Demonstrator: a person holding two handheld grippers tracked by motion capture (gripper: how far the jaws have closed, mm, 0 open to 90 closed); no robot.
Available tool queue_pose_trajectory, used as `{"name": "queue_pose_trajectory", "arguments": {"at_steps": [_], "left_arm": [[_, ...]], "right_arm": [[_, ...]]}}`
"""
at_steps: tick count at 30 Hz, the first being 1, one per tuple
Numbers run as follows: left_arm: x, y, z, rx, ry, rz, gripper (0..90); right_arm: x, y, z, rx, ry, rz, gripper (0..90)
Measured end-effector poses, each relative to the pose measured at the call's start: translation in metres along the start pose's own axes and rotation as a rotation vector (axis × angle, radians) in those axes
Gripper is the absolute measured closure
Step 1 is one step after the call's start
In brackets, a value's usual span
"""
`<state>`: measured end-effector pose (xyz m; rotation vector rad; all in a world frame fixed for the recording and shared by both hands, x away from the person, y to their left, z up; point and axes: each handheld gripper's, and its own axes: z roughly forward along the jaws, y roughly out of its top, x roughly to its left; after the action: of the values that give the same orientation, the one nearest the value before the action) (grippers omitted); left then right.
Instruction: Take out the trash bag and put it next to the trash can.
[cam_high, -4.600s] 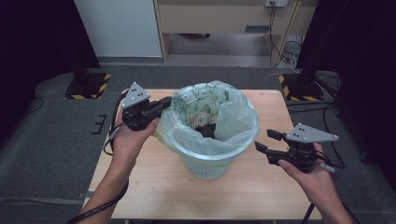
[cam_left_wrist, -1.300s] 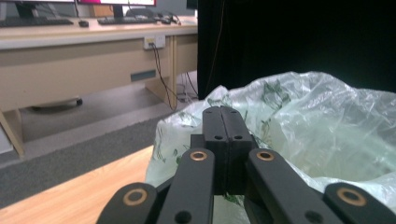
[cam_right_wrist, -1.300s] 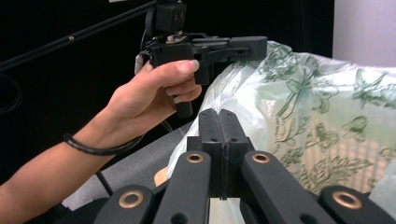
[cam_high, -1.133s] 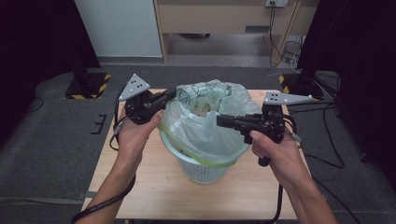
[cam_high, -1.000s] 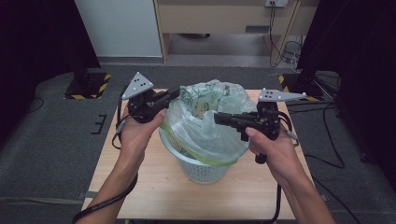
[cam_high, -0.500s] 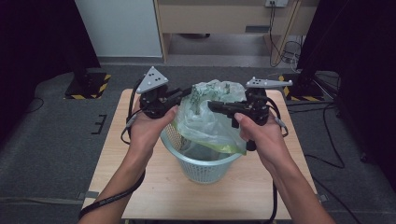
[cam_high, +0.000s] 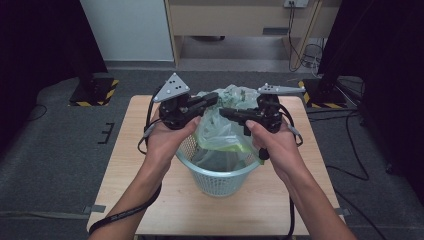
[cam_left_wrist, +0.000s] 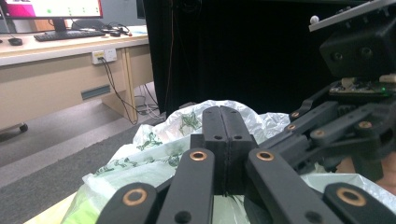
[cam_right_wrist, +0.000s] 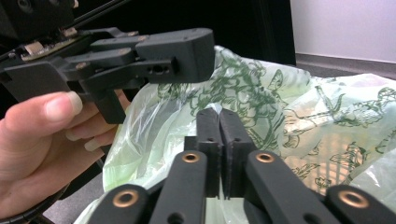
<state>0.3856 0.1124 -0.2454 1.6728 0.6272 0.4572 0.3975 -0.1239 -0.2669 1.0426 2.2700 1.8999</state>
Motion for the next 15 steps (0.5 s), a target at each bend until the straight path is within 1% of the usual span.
{"name": "queue_pose_trajectory", "arguments": {"at_steps": [2, 3, 6, 8, 13, 15], "left_arm": [[0.000, 0.000, 0.001, 0.000, -0.006, -0.005, 90.0], [0.000, 0.000, 0.001, 0.001, -0.008, -0.008, 90.0], [0.001, -0.001, 0.003, 0.000, -0.012, -0.014, 90.0], [0.001, -0.002, 0.004, -0.001, -0.019, -0.025, 90.0], [0.000, -0.002, 0.006, -0.008, -0.032, -0.040, 90.0], [-0.002, -0.002, 0.006, -0.010, -0.043, -0.043, 90.0]], "right_arm": [[0.000, -0.001, 0.000, -0.003, 0.000, 0.001, 83.6], [0.000, -0.002, 0.000, -0.004, 0.004, 0.000, 80.8], [0.000, -0.004, 0.002, -0.004, 0.008, -0.012, 69.5], [0.001, -0.005, 0.003, -0.003, 0.007, -0.016, 59.9], [0.005, -0.007, 0.009, -0.002, -0.003, -0.038, 49.7], [0.007, -0.007, 0.012, 0.007, -0.025, -0.046, 46.1]]}}
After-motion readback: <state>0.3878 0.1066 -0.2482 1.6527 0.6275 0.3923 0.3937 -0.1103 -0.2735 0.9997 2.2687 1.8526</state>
